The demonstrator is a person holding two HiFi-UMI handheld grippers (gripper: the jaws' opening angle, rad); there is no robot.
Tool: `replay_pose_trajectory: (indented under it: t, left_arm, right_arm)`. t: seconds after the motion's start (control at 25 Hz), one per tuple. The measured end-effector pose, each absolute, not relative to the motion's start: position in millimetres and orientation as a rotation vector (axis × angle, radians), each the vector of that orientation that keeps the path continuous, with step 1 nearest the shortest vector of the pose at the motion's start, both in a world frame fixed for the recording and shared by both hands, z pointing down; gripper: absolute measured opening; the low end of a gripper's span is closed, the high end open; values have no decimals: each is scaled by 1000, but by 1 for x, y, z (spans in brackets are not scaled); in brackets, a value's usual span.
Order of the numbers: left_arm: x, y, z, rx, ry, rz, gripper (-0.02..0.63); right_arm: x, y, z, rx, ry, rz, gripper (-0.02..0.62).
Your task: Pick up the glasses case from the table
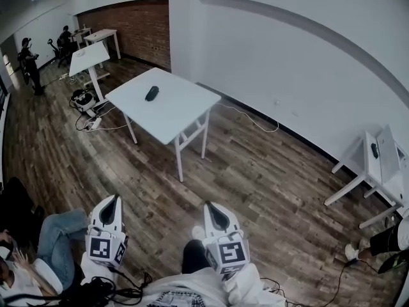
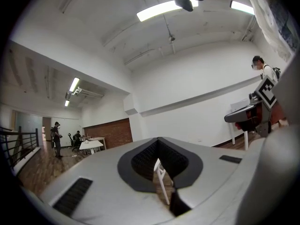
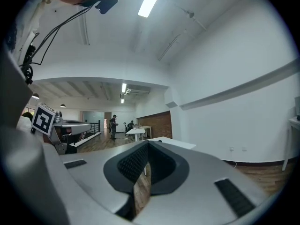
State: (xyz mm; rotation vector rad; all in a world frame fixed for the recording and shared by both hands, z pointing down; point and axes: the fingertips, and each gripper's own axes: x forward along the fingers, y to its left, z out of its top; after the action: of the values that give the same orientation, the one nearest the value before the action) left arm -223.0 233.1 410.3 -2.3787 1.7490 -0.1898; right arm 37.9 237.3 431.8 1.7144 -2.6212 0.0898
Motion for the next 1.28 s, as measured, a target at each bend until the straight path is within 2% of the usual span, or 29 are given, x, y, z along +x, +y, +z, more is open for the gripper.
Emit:
replay_pose_trajectory:
  t: [0.4,0.72,0.92,1.28]
  left_arm:
    - [-218,-9,442,-2310,1871,-295,28]
    - [-195,-226,405,-2280,1999,-224,28]
    - [-195,-296,411,-2266,1988,-302,28]
    - [-236,-372,458,-2361,2031,-465,28]
  right_arm:
    - [50,-27,480,1632,-2699,188,0]
    - [59,-247,437,1437,-2794,159,0]
    - [44,-325,427,1386,-2806,148,0]
    - [13,-389,440,1397,-2763,209,0]
